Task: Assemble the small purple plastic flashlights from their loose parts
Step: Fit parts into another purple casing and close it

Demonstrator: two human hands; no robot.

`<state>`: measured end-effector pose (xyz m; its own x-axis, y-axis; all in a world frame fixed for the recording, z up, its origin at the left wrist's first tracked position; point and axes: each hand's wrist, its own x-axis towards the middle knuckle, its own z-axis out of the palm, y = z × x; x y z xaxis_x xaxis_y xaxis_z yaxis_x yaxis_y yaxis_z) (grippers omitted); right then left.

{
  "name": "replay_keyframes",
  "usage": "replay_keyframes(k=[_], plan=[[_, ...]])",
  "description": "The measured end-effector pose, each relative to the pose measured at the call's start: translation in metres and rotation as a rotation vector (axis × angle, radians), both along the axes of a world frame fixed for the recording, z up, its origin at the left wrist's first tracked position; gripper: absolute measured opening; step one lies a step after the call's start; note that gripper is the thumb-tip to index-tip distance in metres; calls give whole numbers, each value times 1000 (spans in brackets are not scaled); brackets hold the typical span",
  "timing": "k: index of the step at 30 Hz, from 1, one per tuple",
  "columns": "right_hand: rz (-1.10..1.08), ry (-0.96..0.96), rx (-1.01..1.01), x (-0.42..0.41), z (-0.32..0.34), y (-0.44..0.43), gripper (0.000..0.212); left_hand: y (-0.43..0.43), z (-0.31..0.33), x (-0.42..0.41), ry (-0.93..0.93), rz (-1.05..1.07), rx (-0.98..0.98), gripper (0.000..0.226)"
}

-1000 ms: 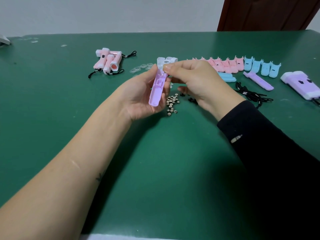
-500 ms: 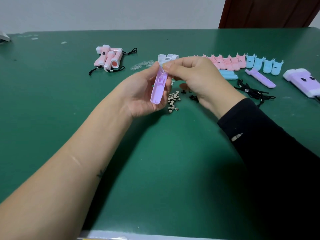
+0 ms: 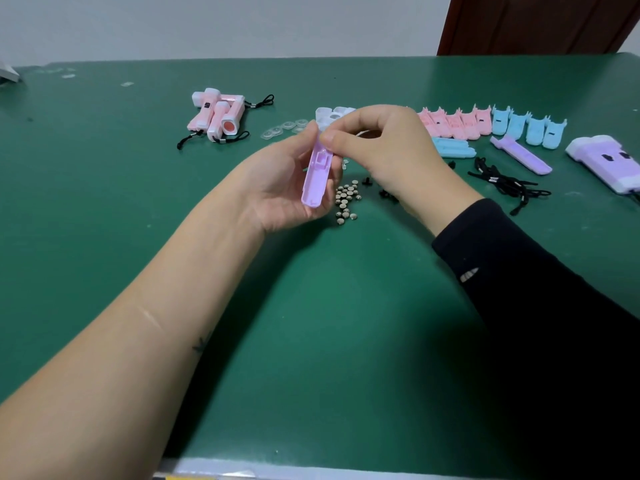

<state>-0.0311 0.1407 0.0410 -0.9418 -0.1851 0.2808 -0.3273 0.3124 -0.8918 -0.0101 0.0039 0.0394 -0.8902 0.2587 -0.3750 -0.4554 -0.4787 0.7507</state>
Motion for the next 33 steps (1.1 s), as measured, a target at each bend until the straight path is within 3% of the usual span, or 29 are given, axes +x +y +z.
replay_keyframes(k=[6,13,16,21,26,33], plan=[[-63,112,72,1,1,-4,10,0,1,-1,69,-11,-31,28],[-10,78,28,0,2,4,7,-8,3,1,214,-120,-62,21],[34,-13,-78,-1,1,4,10,-6,1,1,287,-139,-155,32],[68,-270,-275,-5,1,7,33,-5,0,1,361,-92,-268,26],[135,-523,-411,-8,2,11,27,-3,-3,1,386,-105,-357,14],[184,-677,-524,-9,2,11,18,-6,-2,-2,399,-38,-362,38]])
